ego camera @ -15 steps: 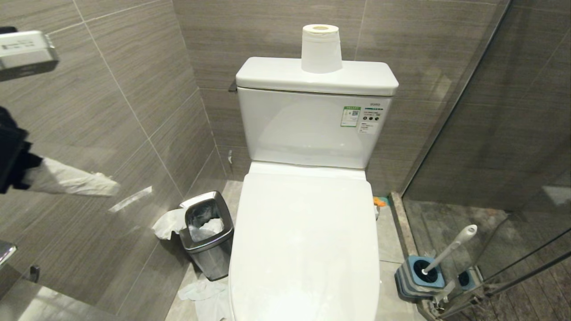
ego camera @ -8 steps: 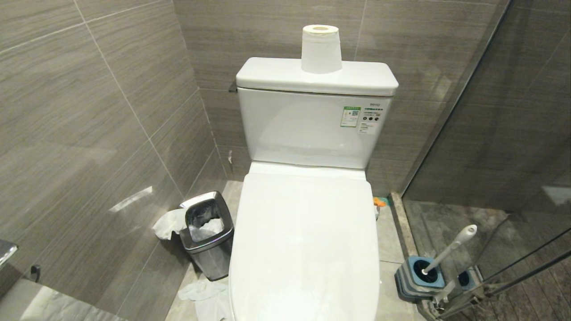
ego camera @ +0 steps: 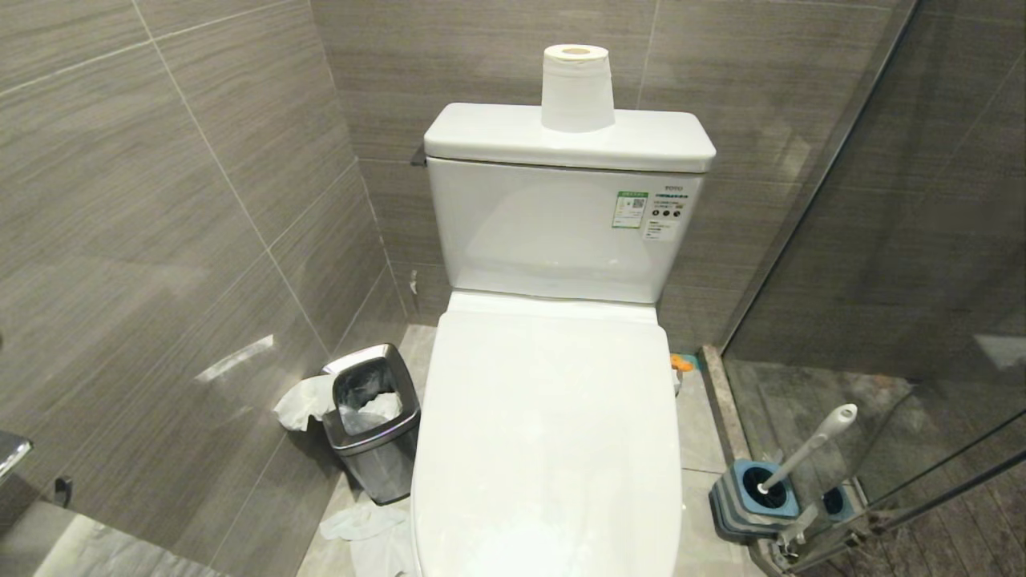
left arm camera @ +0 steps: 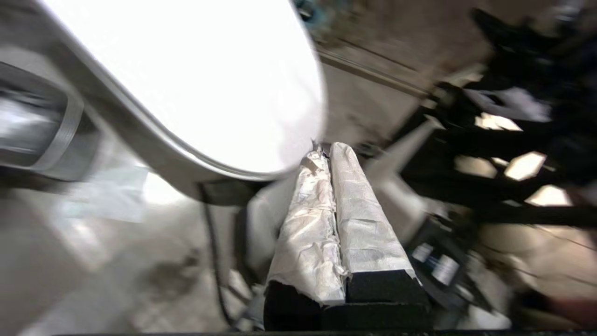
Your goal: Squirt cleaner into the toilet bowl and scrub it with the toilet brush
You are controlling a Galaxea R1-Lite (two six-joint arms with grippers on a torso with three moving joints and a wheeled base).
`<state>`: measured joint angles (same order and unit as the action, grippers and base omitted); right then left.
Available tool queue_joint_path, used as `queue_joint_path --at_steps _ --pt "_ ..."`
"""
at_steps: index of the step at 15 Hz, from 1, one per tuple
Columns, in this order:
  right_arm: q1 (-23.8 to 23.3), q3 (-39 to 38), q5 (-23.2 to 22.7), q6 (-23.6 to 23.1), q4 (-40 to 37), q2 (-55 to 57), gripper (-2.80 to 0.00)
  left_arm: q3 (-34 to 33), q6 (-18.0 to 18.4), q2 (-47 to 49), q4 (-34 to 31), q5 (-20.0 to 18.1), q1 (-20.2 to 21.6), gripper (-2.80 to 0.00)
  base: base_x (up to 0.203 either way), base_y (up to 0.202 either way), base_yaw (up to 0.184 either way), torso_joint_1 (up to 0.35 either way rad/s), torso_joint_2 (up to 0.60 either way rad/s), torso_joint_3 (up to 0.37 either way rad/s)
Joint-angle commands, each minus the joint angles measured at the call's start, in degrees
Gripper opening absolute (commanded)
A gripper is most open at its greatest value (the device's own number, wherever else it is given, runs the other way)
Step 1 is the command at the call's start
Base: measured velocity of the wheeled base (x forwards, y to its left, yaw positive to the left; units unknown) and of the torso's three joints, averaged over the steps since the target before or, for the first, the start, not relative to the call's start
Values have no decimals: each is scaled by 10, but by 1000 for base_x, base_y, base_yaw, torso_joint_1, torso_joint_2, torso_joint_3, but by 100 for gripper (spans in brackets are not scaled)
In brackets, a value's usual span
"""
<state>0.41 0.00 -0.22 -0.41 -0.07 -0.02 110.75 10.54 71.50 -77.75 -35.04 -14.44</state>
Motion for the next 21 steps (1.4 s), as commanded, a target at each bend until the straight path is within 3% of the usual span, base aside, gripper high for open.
queue_joint_path --at_steps 1,4,8,10,15,19,21 --pt "0 0 0 0 0 0 -280 1 -1 -1 54 51 -12 -280 0 0 0 0 0 0" --pt "0 0 0 0 0 0 -280 0 -7 -13 115 105 -12 -280 0 0 0 0 0 0" --pt "0 0 0 0 0 0 -280 -6 -6 -29 207 224 -9 -280 0 0 0 0 0 0" --pt "0 0 0 0 0 0 -280 -7 -8 -35 257 264 -4 -280 0 0 0 0 0 0" --pt "0 0 0 0 0 0 -280 -23 -15 -74 294 290 4 -280 0 0 0 0 0 0" --pt "0 0 0 0 0 0 -280 -104 -9 -119 395 289 6 -280 0 0 0 0 0 0" --pt "0 0 0 0 0 0 -280 -124 -10 -140 406 291 8 -280 0 0 0 0 0 0"
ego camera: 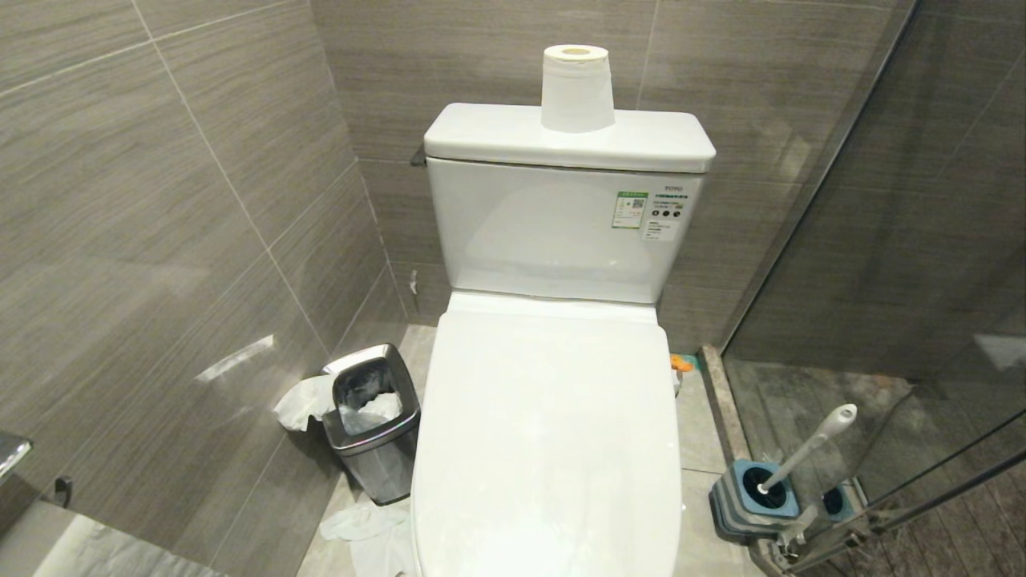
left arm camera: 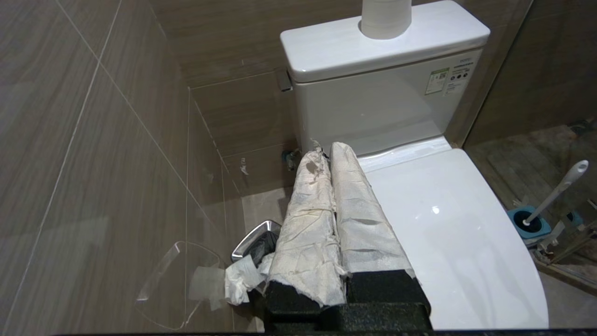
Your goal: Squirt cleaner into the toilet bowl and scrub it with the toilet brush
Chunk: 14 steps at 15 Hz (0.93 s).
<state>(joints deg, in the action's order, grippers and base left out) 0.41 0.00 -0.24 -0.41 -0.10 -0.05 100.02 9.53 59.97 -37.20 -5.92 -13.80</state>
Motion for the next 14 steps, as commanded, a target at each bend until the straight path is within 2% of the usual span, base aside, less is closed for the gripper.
queue_joint_path --at_steps 1,14 --pt "0 0 0 0 0 0 -280 -22 1 -33 1 0 8 -280 0 0 0 0 0 0" --pt "0 0 0 0 0 0 -280 -71 20 -163 33 -3 95 -280 0 0 0 0 0 0"
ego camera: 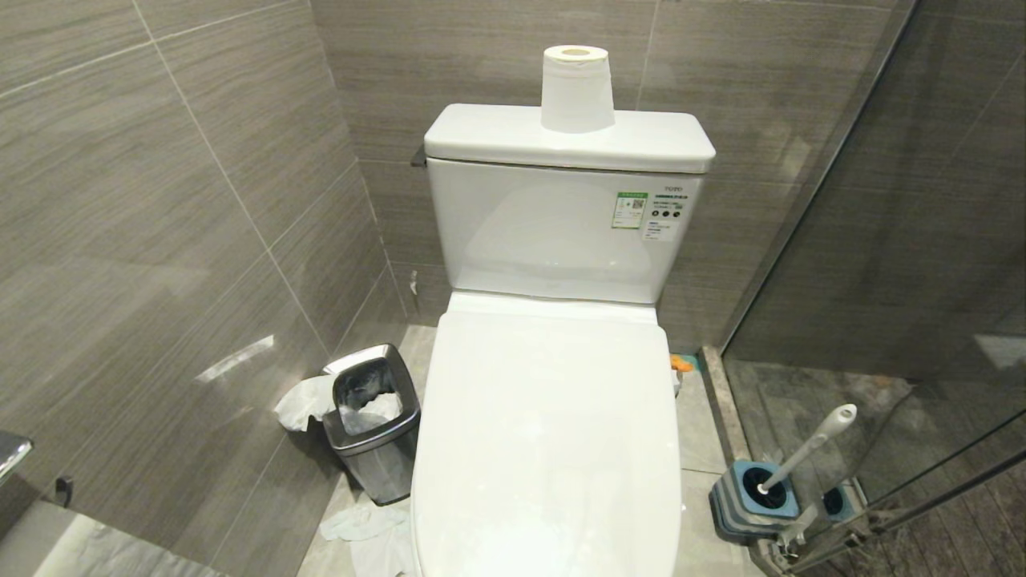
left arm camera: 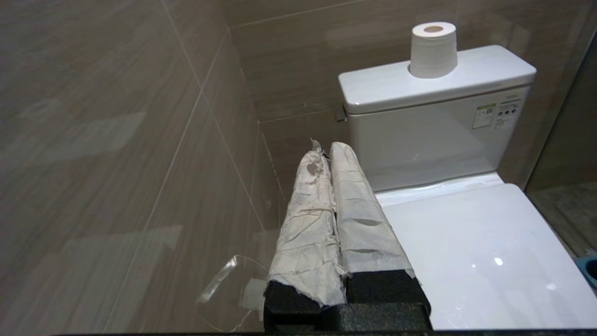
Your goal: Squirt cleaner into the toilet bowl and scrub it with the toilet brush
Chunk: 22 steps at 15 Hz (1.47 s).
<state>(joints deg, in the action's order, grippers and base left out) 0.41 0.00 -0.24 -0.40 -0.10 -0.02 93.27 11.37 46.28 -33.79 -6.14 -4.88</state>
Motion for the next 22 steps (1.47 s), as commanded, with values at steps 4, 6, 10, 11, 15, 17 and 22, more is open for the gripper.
queue_joint_path --at_steps 4,6,10,11,15,17,22 --pt "0 0 0 0 0 0 -280 -42 19 -90 14 -18 24 -280 0 0 0 0 0 0" --pt "0 0 0 0 0 0 -280 -60 21 -114 22 -21 33 -280 0 0 0 0 0 0" --pt "0 0 0 0 0 0 -280 -103 20 -162 22 -19 45 -280 0 0 0 0 0 0" --pt "0 0 0 0 0 0 -280 -110 20 -168 22 -19 46 -280 0 0 0 0 0 0" --pt "0 0 0 0 0 0 -280 -127 20 -176 23 -19 47 -280 0 0 0 0 0 0" --pt "0 0 0 0 0 0 -280 -153 21 -198 22 -19 47 -280 0 0 0 0 0 0" --pt "0 0 0 0 0 0 -280 -231 22 -283 31 -10 61 -280 0 0 0 0 0 0"
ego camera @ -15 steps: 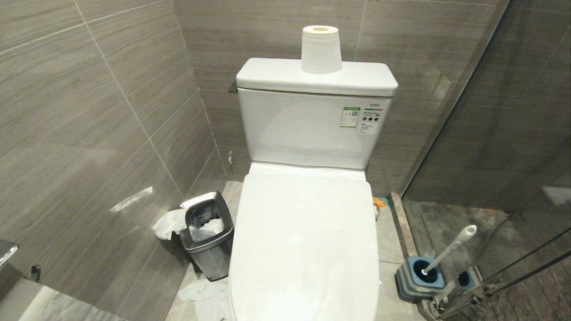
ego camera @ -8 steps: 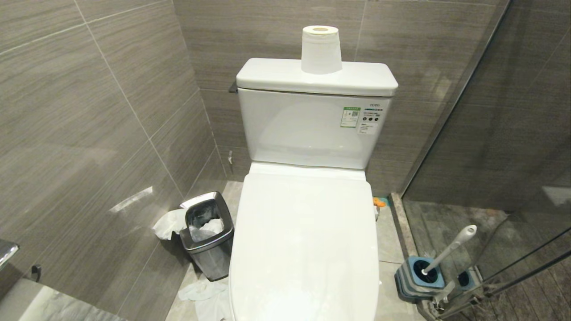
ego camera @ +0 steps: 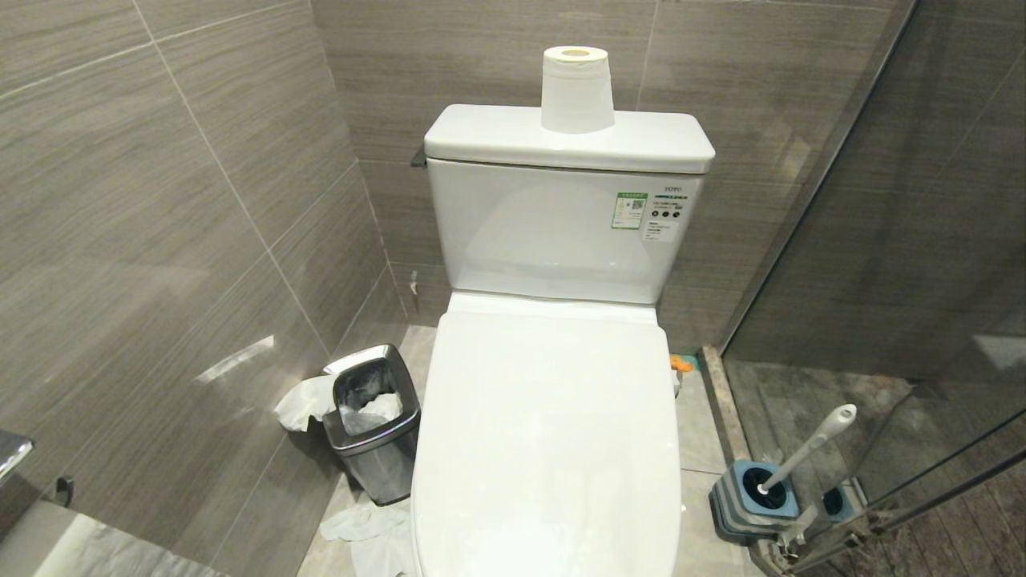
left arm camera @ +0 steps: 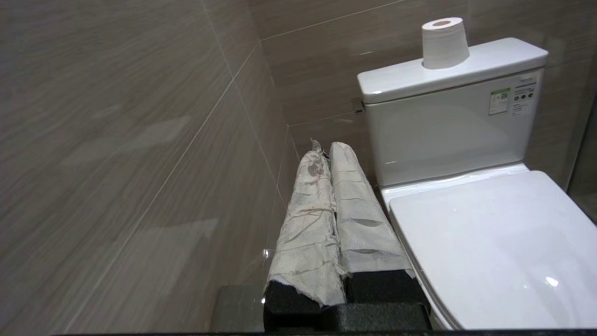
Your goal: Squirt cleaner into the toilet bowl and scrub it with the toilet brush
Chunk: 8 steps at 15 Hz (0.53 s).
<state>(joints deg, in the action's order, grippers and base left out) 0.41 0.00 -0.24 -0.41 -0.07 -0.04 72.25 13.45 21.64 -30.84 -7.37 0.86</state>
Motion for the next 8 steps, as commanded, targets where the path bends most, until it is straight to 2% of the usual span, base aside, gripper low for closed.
queue_joint_path --at_steps 1,4,8 --pt "0 0 0 0 0 0 -280 -36 1 -54 5 5 5 -280 0 0 0 0 0 0" --pt "0 0 0 0 0 0 -280 -67 4 -84 7 31 5 -280 0 0 0 0 0 0" --pt "0 0 0 0 0 0 -280 -98 5 -120 6 33 -3 -280 0 0 0 0 0 0"
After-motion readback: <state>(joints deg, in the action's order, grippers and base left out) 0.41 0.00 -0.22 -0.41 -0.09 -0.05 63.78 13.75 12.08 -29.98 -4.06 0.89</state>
